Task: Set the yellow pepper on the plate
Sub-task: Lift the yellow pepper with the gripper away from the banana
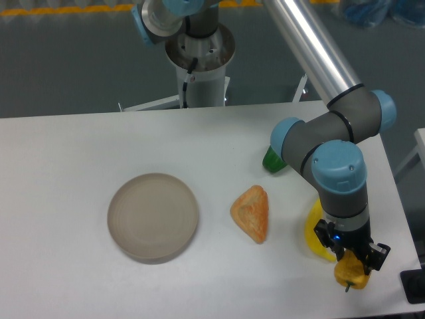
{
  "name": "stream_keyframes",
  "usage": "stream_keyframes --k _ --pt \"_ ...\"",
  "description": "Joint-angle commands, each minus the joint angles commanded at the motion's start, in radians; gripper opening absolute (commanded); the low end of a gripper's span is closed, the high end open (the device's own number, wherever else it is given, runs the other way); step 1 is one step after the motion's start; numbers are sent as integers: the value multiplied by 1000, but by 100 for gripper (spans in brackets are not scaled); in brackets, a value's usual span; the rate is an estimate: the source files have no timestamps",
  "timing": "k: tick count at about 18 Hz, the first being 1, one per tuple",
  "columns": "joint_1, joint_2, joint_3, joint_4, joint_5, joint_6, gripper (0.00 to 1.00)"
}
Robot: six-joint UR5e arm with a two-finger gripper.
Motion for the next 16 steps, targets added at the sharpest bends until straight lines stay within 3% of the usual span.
stream_keyframes --k 4,9,13,16 --pt "-2 11 -5 0 0 -12 39" --pt "-5 118 -95 -12 -14 -60 39" --pt "-38 215 -170 -136 -28 -159 39" --pt "-66 285 -262 -156 -73 -254 39"
